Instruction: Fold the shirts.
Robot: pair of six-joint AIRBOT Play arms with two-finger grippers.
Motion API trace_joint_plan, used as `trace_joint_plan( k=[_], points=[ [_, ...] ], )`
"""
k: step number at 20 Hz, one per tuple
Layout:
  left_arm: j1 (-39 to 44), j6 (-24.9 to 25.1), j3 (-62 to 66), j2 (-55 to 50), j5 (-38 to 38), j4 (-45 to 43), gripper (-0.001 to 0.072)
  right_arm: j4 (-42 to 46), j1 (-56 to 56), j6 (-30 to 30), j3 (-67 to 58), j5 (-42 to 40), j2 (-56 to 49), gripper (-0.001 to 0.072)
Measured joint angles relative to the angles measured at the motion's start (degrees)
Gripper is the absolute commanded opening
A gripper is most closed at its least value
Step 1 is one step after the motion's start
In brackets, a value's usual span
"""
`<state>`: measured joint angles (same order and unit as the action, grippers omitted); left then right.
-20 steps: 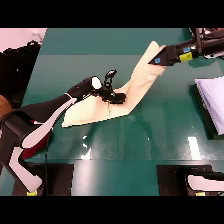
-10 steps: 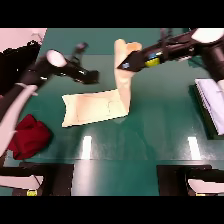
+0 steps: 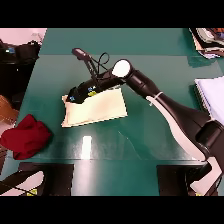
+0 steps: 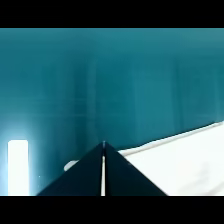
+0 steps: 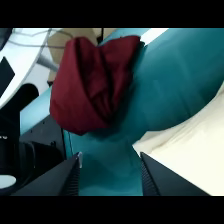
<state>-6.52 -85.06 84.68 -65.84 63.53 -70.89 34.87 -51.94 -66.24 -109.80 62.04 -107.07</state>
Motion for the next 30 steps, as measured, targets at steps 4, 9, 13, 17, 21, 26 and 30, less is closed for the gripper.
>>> trace_joint_plan(
  k=[4,9,13,17,21,26,30],
  points=[
    [-1.3,0.0,-0.1,1.0,2.6,-0.4,0.0026,4.2,4.8,-0.8,3.1,7.0,0.4,0.0409],
    [-1.7,0.0,-0.1,1.4,4.1,0.0,0.0026,8.6,17.3,-2.3,19.4,8.1,8.7,0.041],
    [-1.7,0.0,-0.1,1.2,4.3,1.6,0.0026,9.2,26.7,-2.7,31.5,5.7,12.6,0.0631],
    [-1.7,0.0,-0.1,1.0,4.0,2.4,0.0026,6.8,29.9,-2.9,37.5,2.3,12.3,0.0621],
    [-1.7,0.0,-0.1,1.0,3.3,2.6,0.0026,5.7,27.1,-2.9,35.1,1.0,7.5,0.0553],
    [-1.7,0.0,-0.1,1.0,3.1,2.9,0.0026,1.0,20.8,-3.0,26.2,2.2,-1.5,0.0136],
    [-1.7,0.0,-0.1,1.0,3.3,5.7,0.0025,-0.4,17.9,-2.9,19.8,2.7,-5.2,0.0016]
  ],
)
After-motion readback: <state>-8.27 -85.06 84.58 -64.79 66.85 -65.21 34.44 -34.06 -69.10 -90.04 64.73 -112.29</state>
